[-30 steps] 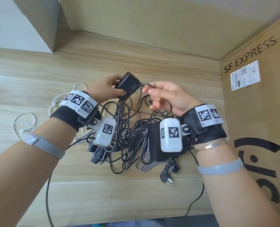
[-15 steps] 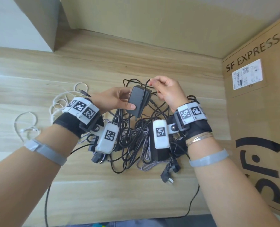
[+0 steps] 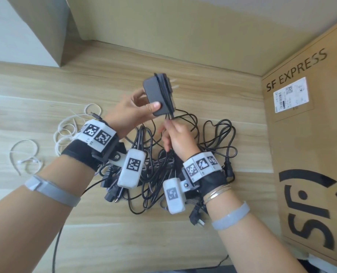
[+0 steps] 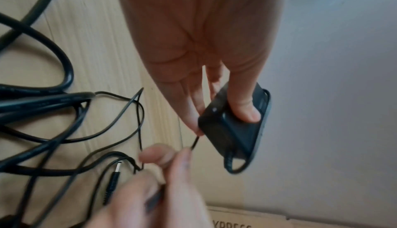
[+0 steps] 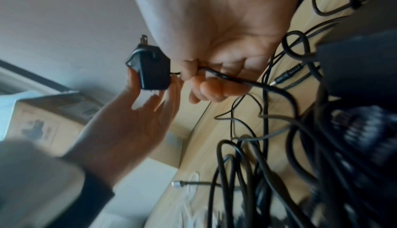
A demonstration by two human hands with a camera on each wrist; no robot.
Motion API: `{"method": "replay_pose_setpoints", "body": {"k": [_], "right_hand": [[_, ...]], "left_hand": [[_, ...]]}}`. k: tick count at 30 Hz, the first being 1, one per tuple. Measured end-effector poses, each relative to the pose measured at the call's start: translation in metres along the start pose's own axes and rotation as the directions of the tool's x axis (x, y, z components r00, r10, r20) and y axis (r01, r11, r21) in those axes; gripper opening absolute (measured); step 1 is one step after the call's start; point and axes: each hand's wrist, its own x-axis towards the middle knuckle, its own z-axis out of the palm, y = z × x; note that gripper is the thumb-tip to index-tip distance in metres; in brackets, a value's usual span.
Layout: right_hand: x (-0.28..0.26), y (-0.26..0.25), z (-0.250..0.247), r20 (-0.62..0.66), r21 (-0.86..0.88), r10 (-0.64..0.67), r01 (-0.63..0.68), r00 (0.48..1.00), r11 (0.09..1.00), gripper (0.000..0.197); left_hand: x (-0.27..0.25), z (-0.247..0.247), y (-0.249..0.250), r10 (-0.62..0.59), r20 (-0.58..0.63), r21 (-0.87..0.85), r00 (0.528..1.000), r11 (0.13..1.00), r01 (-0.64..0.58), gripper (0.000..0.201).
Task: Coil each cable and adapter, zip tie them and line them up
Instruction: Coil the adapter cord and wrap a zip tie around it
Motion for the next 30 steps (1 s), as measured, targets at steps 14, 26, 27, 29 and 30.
{"method": "replay_pose_setpoints", "body": {"k": [14,26,27,29,30], "right_hand": [[-0.024,-0.05,-0.018,0.04,-0.476,-0.259,0.247,0.965,0.844,0.013],[0.011,-0.066,-0.056,-0.037,-0.254,-0.275,0.258,0.961,0.932,0.019],[0.014,-0.064,-0.056,-0.046,-0.238,-0.267,0.249,0.963,0.939,0.017],[0.019,-0.058,-0.055,-0.076,-0.19,-0.263,0.244,0.962,0.951,0.013],[0.02,-0.054,-0.055,-0.088,-0.165,-0.259,0.242,0.962,0.956,0.01]], "left_hand": [[0.009,-0.012,0.001,0.049,-0.176,0.519,0.983,0.853,0.051,0.038],[-0.006,-0.022,-0.009,-0.206,0.167,0.705,0.964,0.708,0.029,0.034],[-0.007,-0.023,-0.01,-0.213,0.192,0.689,0.958,0.724,0.023,0.036],[-0.011,-0.023,-0.009,-0.232,0.247,0.63,0.941,0.776,0.025,0.041],[-0.012,-0.022,-0.008,-0.229,0.27,0.591,0.935,0.806,0.027,0.042]]}}
